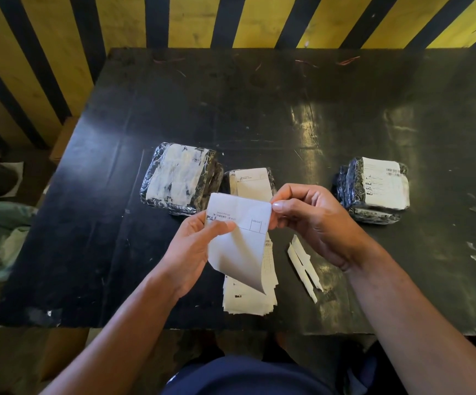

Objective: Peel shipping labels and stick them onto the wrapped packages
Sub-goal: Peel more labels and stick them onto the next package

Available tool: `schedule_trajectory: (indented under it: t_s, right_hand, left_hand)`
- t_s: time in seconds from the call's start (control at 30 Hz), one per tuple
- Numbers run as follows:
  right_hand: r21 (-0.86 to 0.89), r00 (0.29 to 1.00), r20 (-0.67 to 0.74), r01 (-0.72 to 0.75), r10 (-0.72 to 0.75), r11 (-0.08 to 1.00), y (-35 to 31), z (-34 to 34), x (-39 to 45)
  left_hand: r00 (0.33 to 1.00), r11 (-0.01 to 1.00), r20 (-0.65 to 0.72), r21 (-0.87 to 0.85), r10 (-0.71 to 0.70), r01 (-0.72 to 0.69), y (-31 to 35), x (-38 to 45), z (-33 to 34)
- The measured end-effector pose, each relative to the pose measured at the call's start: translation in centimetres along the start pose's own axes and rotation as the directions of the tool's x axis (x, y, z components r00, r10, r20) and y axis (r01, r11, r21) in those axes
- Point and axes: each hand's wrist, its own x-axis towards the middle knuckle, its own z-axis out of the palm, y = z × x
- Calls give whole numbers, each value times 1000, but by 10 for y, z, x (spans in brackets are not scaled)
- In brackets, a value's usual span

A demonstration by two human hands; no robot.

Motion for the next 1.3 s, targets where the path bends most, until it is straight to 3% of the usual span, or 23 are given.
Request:
schedule_trajectory:
  t_s: [0.5, 1.3]
  right_hand:
    - [8, 1000, 17, 10, -10, 1000, 2, 6, 1]
    - [-74, 997, -72, 7, -12, 997, 4, 4, 3]
  left_hand:
    - [998, 997, -1, -38, -68, 68, 4, -2, 8]
    - [997, 998, -40, 0, -69, 69, 3, 2, 8]
